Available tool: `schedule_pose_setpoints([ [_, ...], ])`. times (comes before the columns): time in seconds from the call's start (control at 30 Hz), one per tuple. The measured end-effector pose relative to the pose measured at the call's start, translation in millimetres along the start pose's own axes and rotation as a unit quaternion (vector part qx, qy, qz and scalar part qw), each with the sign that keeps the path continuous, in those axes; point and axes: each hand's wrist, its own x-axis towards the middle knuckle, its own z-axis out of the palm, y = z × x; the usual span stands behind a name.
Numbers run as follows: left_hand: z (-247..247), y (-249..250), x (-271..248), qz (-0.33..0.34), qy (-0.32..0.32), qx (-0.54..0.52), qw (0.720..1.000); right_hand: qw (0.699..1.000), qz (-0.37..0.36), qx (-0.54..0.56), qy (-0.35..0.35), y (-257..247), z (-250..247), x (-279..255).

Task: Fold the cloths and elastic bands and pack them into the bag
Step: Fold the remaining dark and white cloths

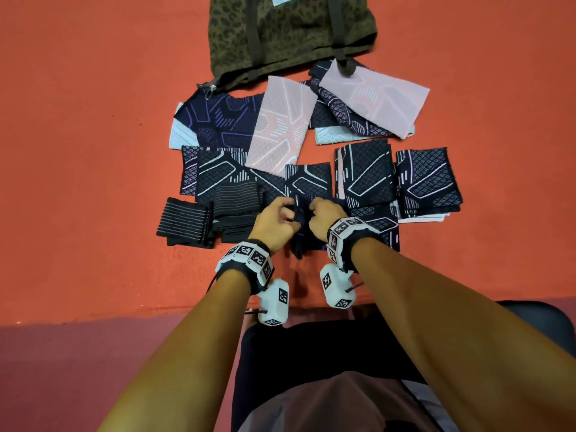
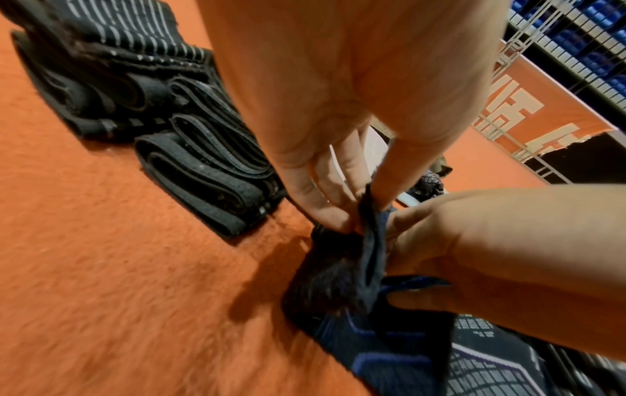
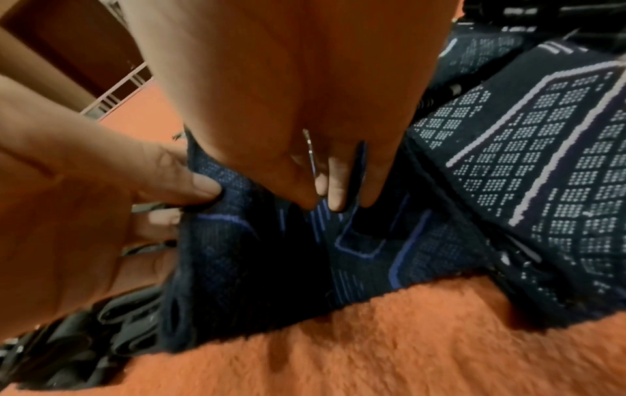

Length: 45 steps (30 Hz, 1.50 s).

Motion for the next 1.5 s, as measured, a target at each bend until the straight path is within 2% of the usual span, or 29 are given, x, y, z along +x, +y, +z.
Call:
schedule_pose_setpoints([
  [0.3, 33, 7, 15, -0.03, -0.045, 0.048, 0.997, 0.998, 0.064, -0.014, 0.016, 40, -4, -20],
  [0.6, 55, 8, 21, -0.003, -0.058, 0.089, 0.994, 0.994, 0.099, -0.024, 0.046, 52, -10, -19],
  [0.93, 57, 6, 15, -0.019, -0.1, 0.025, 0.994, 0.99, 0.127, 0.028, 0.052, 50, -12, -21],
  [1.03, 48, 2, 13, -0.018, -0.113, 0.014, 0.993, 0.988, 0.142, 0.014, 0.053, 48, -12, -24],
  [1.13, 37, -2, 16, -0.02, -0.085, 0.015, 0.996, 0.987, 0.148, -0.013, 0.056, 46, -8, -24],
  [1.3, 24, -17, 18, -0.057, 0.036, 0.071, 0.995, 0.99, 0.13, -0.045, 0.041, 43, -11, -22],
  [1.4, 21, -16, 18, -0.068, 0.043, 0.139, 0.987, 0.991, 0.115, -0.067, 0.03, 41, -16, -21],
  [1.5, 23, -14, 21, -0.068, 0.009, 0.198, 0.978, 0.991, 0.106, -0.077, 0.026, 38, -17, -21],
])
